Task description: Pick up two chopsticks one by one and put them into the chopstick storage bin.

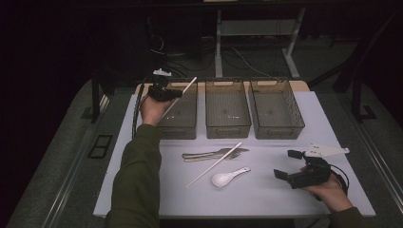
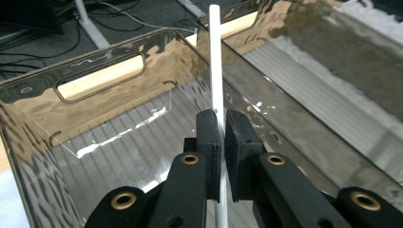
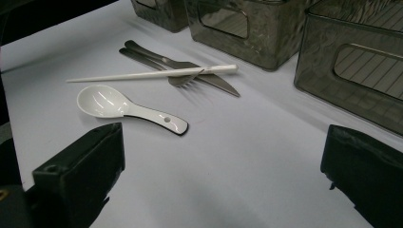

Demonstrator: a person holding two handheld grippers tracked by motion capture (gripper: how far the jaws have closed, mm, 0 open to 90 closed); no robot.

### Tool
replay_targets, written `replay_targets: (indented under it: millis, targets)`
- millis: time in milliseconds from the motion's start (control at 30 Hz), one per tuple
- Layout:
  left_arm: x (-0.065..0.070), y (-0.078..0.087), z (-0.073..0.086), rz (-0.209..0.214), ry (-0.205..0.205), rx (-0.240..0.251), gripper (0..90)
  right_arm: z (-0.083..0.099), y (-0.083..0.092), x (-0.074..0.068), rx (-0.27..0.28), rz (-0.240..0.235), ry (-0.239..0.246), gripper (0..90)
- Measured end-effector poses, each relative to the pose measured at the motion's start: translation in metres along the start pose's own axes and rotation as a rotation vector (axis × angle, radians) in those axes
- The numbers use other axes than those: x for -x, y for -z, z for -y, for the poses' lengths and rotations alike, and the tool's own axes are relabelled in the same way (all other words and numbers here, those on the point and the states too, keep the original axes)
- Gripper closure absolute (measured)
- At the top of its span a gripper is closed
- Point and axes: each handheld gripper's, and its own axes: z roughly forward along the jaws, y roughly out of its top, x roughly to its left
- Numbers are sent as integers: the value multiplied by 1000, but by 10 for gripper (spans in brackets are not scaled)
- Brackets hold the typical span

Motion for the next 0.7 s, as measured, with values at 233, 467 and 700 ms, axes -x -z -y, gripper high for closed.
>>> replay_targets:
  millis: [233,467,700]
  targets:
    - [-6,-12,4,-46,23,-61,839,0,1,0,3,1,-8,6]
    - [-10,-18,10,-85,58,-107,830,0,1,1,3,0,-8,6]
    - [-9,-16,10,-82,52,-105,843,0,1,0,3,2,-8,6]
